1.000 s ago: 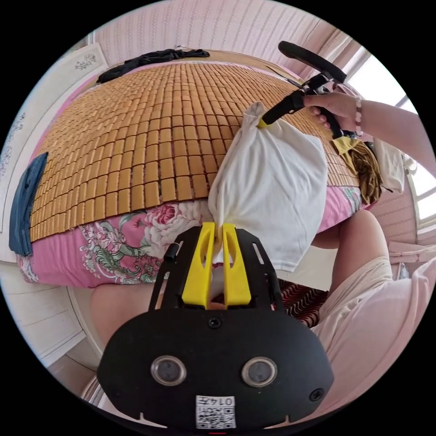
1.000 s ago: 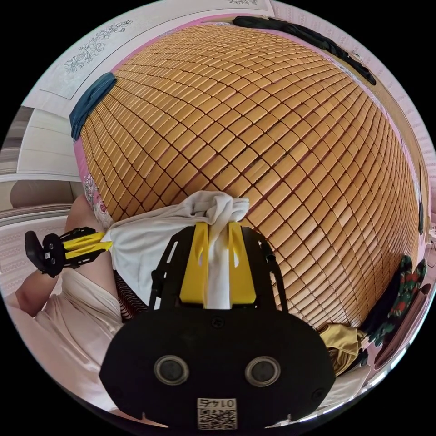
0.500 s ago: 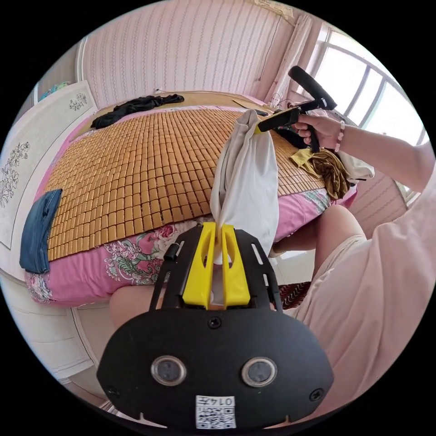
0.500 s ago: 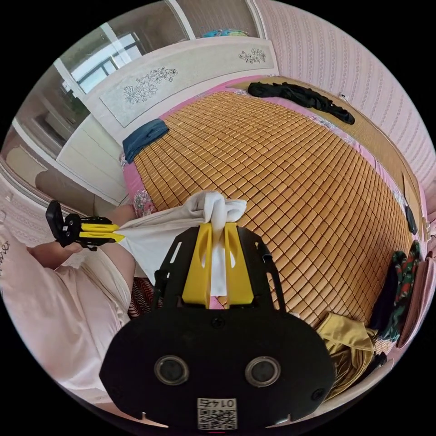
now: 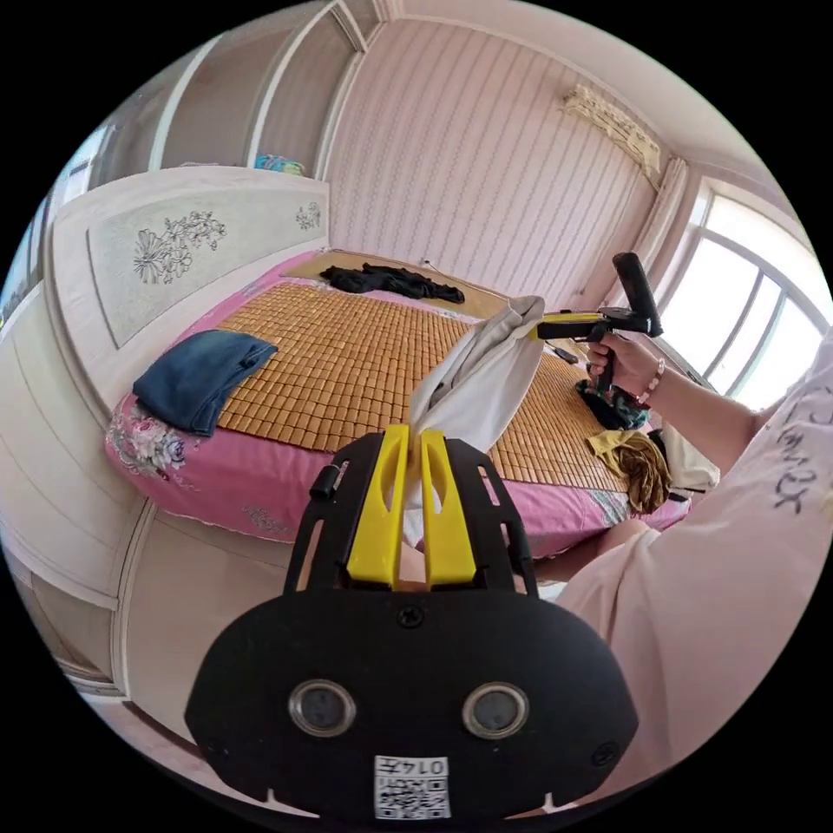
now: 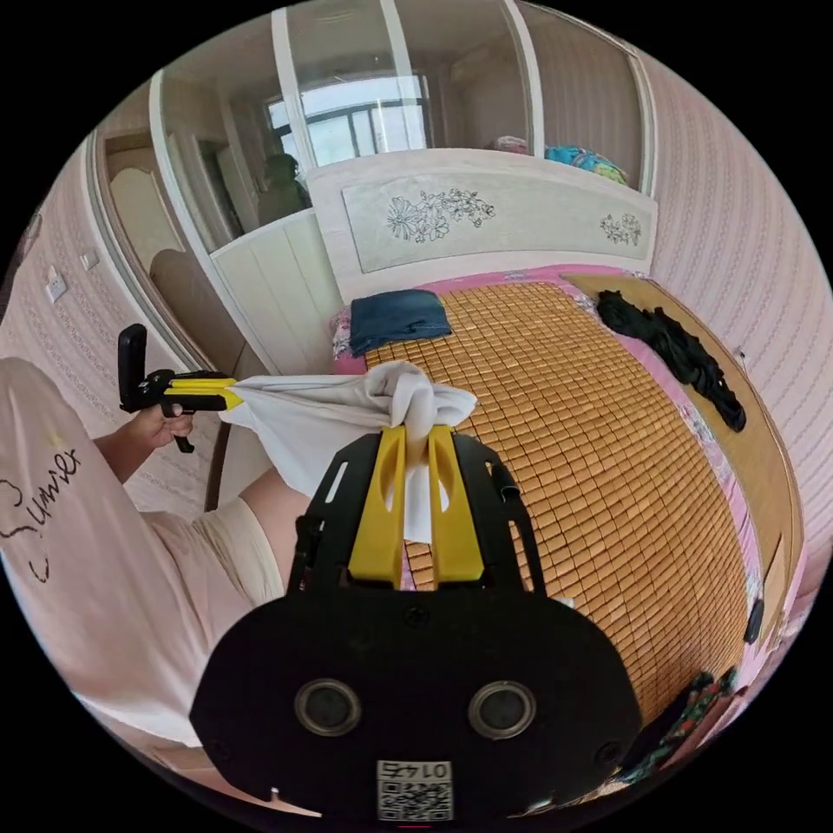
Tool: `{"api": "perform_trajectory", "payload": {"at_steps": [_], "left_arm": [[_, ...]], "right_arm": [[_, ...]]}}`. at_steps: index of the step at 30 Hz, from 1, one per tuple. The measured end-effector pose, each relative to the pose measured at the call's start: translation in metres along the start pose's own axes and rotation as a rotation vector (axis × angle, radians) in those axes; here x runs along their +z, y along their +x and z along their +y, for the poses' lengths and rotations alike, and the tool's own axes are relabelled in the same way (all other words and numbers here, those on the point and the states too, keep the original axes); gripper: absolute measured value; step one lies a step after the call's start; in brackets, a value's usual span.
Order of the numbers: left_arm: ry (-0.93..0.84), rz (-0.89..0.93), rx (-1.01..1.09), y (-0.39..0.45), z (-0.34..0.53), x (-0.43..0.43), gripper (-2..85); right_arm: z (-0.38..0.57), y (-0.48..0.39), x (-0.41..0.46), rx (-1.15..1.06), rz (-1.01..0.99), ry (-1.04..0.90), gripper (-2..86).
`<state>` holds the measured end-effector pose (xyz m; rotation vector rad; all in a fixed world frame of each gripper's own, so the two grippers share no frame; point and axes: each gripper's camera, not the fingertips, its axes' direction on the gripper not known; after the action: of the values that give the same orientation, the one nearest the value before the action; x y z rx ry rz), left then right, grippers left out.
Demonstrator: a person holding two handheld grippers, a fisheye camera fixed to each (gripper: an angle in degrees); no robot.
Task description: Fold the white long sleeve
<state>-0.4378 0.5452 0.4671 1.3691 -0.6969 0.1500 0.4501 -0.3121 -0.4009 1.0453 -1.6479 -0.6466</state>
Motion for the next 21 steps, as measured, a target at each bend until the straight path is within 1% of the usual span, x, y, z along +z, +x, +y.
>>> {"api": "perform_trajectory", "payload": {"at_steps": [1,2,4,5,6,7,8,9,10,11,12,13,16,18,19,21], "left_arm": [[0.039,-0.029,-0.026,-0.02,-0.002,-0.014,-0.3],[0.06,-0.041,-0.039,-0.031,-0.004,-0.02,-0.2],[0.125,-0.147,-0.067,-0.077,-0.022,-0.04,0.5],[0.146,-0.19,-0.068,-0.089,-0.029,-0.044,0.7],[0.179,-0.29,-0.077,-0.114,-0.045,-0.049,1.9],[0.186,-0.405,-0.105,-0.145,-0.062,-0.048,3.7],[0.185,-0.459,-0.149,-0.163,-0.069,-0.046,5.0],[0.151,-0.531,-0.246,-0.203,-0.08,-0.038,7.0],[0.084,-0.548,-0.361,-0.244,-0.083,-0.027,8.6],[0.037,-0.537,-0.408,-0.262,-0.082,-0.021,8.9],[-0.036,-0.509,-0.476,-0.291,-0.073,-0.012,9.5],[-0.045,-0.502,-0.511,-0.306,-0.06,-0.01,9.6],[-0.008,-0.54,-0.48,-0.31,-0.018,-0.013,9.6],[-0.012,-0.562,-0.481,-0.308,0.01,-0.012,9.3],[-0.009,-0.538,-0.483,-0.307,0.028,-0.01,9.1],[-0.029,-0.494,-0.491,-0.306,0.052,-0.002,9.1]], "right_arm": [[-0.016,-0.002,0.006,-0.029,-0.015,-0.004,4.5],[-0.051,-0.006,0.019,-0.084,-0.043,-0.016,4.4],[-0.116,-0.011,0.043,-0.15,-0.063,-0.05,4.5],[-0.165,-0.016,0.063,-0.182,-0.05,-0.067,4.7],[-0.216,-0.018,0.085,-0.177,-0.052,-0.078,5.9],[-0.241,-0.018,0.098,-0.168,-0.059,-0.078,6.4],[-0.288,-0.016,0.125,-0.131,-0.051,-0.095,8.2],[-0.324,-0.012,0.157,-0.084,-0.008,-0.154,9.4],[-0.337,-0.009,0.172,-0.042,0.016,-0.196,9.8],[-0.351,-0.004,0.2,0.038,0.045,-0.292,10.4],[-0.352,-0.003,0.218,0.088,0.029,-0.332,11.1],[-0.349,-0.003,0.223,0.098,0.016,-0.321,11.3],[-0.311,-0.003,0.241,0.042,-0.021,-0.281,11.6],[-0.245,0.003,0.254,0.005,-0.011,-0.323,10.6],[-0.226,0.004,0.258,0.006,-0.008,-0.347,10.1],[-0.149,0.011,0.271,0.044,0.003,-0.448,9.0]]}}
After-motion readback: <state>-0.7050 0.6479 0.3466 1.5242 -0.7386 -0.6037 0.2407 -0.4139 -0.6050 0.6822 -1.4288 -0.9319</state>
